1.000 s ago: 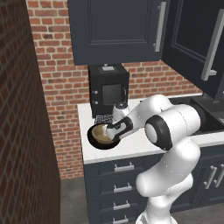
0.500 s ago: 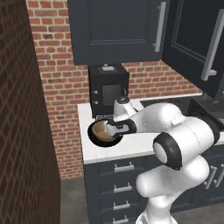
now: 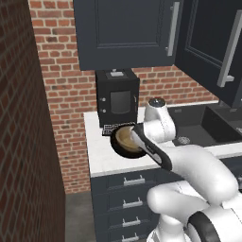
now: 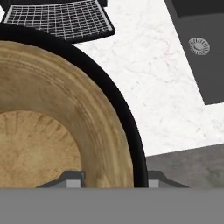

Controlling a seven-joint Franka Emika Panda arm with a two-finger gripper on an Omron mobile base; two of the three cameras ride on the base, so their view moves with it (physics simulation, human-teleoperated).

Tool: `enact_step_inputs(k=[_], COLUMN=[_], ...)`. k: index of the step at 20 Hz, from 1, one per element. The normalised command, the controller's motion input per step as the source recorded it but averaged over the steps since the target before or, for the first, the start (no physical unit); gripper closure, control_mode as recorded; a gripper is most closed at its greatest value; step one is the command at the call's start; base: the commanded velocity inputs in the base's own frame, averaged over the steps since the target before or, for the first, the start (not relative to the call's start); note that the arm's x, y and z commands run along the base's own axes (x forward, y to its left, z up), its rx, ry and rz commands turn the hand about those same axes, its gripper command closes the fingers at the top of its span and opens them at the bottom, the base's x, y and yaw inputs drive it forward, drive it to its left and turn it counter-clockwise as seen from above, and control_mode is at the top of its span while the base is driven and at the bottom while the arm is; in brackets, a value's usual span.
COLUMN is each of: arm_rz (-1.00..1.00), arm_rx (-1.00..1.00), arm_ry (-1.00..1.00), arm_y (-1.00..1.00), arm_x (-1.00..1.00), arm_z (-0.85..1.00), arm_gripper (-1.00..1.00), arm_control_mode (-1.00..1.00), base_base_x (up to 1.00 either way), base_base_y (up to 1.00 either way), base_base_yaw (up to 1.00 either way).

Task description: Pick up the bowls on the counter and stack them on top of one another in the open cabinet. Place the smaller bowl on top of the larger bowl.

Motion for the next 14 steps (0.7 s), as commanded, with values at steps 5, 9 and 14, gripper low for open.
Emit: enact_step_inputs(k=[5,9,14], arm_rz=[-0.03,0.0,0.0], arm_rx=[0.0,0.0,0.09], arm_ry=[0.0,0.0,-0.13], arm_y=[-0.15,-0.12,-0.18], arm_x=[-0.98,-0.84,-0.6], arm_z=[0.69,0.43,0.23], arm_gripper=[1.0,1.0,1.0], arm_control_mode=[-1.0,-1.0,-1.0], base_base_x=[0.0,0.0,0.0], base_base_y=[0.0,0.0,0.0], base_base_yaw=[0.0,0.0,0.0])
